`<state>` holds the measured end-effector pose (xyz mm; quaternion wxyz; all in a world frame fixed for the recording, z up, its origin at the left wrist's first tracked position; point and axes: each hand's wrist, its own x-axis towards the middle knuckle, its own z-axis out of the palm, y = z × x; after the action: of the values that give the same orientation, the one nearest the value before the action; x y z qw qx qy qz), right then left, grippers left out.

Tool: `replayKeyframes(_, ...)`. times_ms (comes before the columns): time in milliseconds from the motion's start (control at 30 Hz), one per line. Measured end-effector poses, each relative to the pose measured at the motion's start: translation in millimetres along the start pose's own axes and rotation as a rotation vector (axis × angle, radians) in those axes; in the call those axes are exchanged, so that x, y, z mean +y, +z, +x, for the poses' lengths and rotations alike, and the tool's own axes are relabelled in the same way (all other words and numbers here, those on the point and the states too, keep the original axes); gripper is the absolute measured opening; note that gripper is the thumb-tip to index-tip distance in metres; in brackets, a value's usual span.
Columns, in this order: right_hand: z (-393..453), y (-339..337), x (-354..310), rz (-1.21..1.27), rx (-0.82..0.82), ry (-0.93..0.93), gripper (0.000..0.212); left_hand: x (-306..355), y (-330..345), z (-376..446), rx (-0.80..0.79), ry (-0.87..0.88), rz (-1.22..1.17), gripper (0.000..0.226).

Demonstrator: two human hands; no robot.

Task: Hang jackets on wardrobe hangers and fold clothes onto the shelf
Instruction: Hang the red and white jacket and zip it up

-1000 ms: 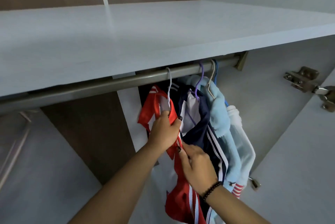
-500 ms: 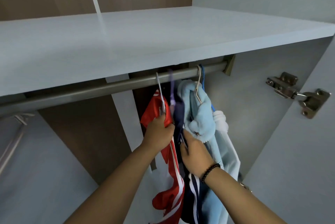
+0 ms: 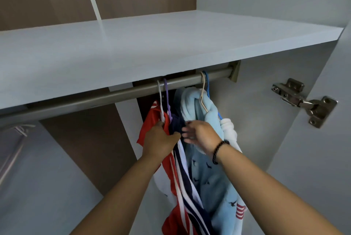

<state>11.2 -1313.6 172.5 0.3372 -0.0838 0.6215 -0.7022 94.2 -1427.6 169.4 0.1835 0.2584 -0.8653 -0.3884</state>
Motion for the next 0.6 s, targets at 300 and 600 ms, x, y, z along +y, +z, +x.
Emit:
replayKeyframes(300, 51.5, 34.3, -4.7, 0.392, -0.170, 0.260, 0.015, -21.8, -18.8, -7.5, -0.024, 0.116, 0.056, 0.031)
replayKeyframes(600, 75.0, 42.8, 6.6, 0.556, -0.133, 0.231, 0.033, -24.4, -21.6, -12.2, 0.003, 0.146, 0.121, 0.031)
